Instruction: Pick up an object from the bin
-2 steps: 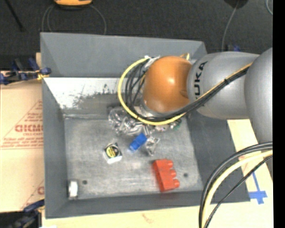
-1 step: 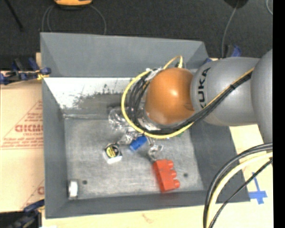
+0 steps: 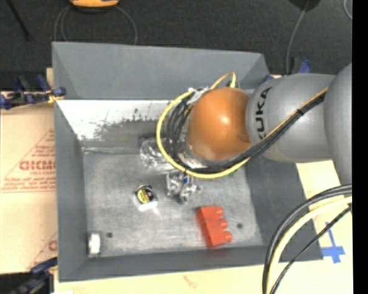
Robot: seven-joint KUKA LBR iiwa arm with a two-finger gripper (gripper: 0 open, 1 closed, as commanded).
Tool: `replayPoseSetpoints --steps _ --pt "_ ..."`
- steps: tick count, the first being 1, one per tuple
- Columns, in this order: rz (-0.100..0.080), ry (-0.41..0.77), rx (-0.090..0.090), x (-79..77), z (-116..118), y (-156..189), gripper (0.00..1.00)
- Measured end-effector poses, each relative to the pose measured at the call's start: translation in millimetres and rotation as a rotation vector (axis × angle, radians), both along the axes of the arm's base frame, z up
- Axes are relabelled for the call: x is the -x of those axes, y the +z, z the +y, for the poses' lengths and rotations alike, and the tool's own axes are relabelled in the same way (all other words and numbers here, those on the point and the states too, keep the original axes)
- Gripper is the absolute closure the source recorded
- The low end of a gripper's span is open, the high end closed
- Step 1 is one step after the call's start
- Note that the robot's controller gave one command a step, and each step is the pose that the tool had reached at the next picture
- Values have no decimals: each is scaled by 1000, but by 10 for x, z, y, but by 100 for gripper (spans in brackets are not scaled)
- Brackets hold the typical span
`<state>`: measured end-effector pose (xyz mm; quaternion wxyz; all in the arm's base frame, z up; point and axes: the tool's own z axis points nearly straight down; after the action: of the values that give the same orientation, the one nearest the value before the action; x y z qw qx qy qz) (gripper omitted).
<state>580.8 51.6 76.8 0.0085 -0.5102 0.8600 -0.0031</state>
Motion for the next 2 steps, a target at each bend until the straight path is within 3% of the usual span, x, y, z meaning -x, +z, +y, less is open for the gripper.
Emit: replayPoseSetpoints --steps 1,2 --pt "1 -1 -1 0 1 0 100" --pt "6 -17 3 -73 -66 884 100"
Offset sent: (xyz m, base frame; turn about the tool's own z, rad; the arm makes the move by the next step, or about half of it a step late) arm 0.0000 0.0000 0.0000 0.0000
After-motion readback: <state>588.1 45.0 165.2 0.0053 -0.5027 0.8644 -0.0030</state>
